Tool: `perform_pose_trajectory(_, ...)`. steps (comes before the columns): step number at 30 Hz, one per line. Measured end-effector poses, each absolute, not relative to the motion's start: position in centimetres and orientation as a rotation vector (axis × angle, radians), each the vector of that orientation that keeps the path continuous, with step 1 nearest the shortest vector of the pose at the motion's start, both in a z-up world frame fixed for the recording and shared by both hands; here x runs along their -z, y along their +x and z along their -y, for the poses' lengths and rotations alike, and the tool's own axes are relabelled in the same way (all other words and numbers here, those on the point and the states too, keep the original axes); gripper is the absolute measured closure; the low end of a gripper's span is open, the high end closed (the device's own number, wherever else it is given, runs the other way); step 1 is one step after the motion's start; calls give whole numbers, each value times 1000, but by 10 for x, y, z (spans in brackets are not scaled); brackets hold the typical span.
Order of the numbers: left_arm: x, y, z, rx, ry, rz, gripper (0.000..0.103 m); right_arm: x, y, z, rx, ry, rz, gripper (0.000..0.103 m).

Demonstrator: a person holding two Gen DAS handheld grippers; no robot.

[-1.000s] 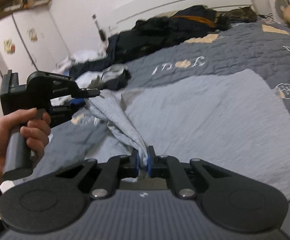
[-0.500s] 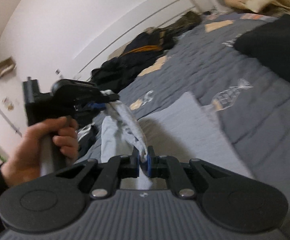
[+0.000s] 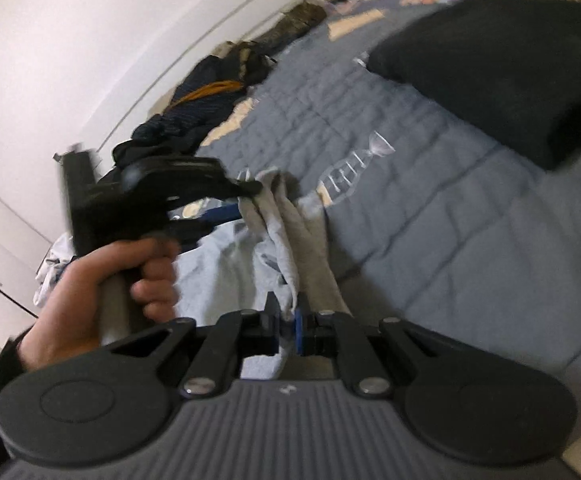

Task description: Fold clothes

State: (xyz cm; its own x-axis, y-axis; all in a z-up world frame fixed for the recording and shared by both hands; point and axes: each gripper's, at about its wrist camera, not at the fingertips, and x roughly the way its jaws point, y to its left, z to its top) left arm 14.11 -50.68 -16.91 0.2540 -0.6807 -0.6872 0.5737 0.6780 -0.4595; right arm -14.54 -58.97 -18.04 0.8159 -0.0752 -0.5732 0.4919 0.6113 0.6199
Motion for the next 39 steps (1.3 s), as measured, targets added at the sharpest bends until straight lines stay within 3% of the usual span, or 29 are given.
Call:
perform_pose_trajectory(1, 164, 139, 496, 857, -128, -986, 50, 183, -145, 592, 347, 874, -544, 96)
perform_pose_trajectory(3, 152, 134, 468, 863, -134, -948, 46, 186, -145, 591, 352, 873, -571, 96)
perform_pose_trajectory(8, 126, 90, 400, 843, 79, -761, 45, 193, -143, 593, 379, 895, -610, 96)
perform_pose_trajectory(15, 143, -2, 345, 817, 483, -581, 45, 192, -145, 590, 386, 871, -609, 94)
perform_pose_trajectory(31, 216, -92, 345, 856, 978, -185, 45, 193, -150, 585, 370, 900, -563, 96)
perform_pose_trajectory(39, 238, -90, 348, 833, 1114, -135, 44, 198, -157, 595, 392, 968, -539, 96)
